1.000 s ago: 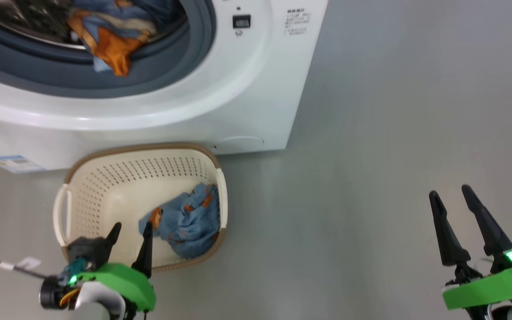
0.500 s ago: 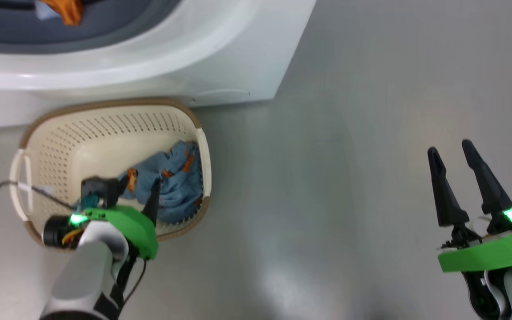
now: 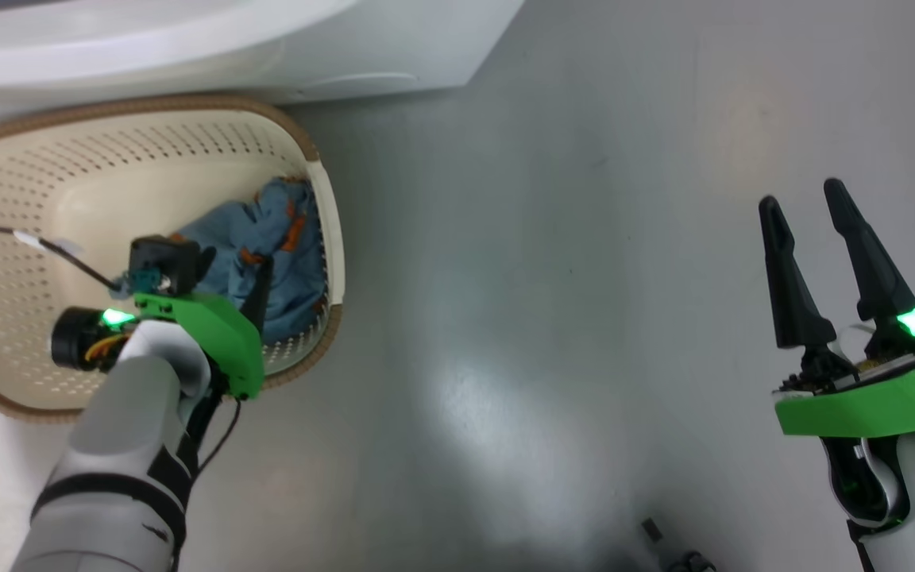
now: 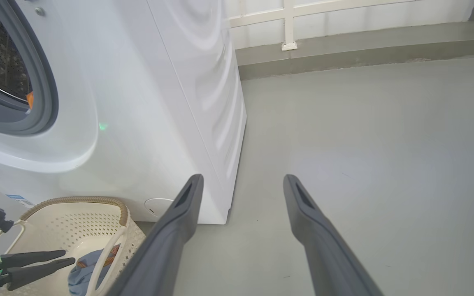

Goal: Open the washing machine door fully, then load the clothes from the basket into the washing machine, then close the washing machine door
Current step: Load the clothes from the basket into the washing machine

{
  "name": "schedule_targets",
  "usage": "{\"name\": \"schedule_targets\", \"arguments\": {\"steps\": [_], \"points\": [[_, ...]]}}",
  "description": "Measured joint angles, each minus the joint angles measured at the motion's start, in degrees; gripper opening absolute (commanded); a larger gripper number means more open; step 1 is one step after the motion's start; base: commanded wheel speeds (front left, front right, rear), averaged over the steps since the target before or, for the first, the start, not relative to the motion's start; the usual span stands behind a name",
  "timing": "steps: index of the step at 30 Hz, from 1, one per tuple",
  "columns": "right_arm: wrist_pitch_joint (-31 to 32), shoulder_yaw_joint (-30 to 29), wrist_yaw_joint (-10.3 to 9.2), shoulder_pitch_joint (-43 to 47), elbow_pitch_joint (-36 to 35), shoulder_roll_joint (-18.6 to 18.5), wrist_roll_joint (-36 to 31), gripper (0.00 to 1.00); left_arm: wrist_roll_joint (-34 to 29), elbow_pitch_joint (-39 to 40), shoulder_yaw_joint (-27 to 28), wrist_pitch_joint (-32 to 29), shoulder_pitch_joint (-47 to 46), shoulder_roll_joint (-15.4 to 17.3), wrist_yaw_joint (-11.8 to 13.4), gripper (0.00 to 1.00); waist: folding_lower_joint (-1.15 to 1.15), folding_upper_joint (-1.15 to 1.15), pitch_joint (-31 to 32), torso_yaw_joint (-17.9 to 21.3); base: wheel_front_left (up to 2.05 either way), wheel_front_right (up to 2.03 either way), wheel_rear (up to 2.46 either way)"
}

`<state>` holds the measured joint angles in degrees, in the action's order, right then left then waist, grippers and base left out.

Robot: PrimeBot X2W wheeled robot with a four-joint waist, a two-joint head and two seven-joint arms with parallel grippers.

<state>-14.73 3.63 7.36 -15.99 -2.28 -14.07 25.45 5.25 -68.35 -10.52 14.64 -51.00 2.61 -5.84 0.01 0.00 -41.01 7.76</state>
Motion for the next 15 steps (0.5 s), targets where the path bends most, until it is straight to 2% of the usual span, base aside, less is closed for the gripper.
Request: {"name": "schedule_targets", "arguments": {"steps": [15], "points": [[0.0,1.3,0.00,-3.1,-1.1,1.2,0.2,1.00,0.7,-5.2,-1.0,-1.1,-5.8,2.2,-1.1,1.00,0.00,0.00,-6.5,2.9,0.00,0.00,0.00]]}}
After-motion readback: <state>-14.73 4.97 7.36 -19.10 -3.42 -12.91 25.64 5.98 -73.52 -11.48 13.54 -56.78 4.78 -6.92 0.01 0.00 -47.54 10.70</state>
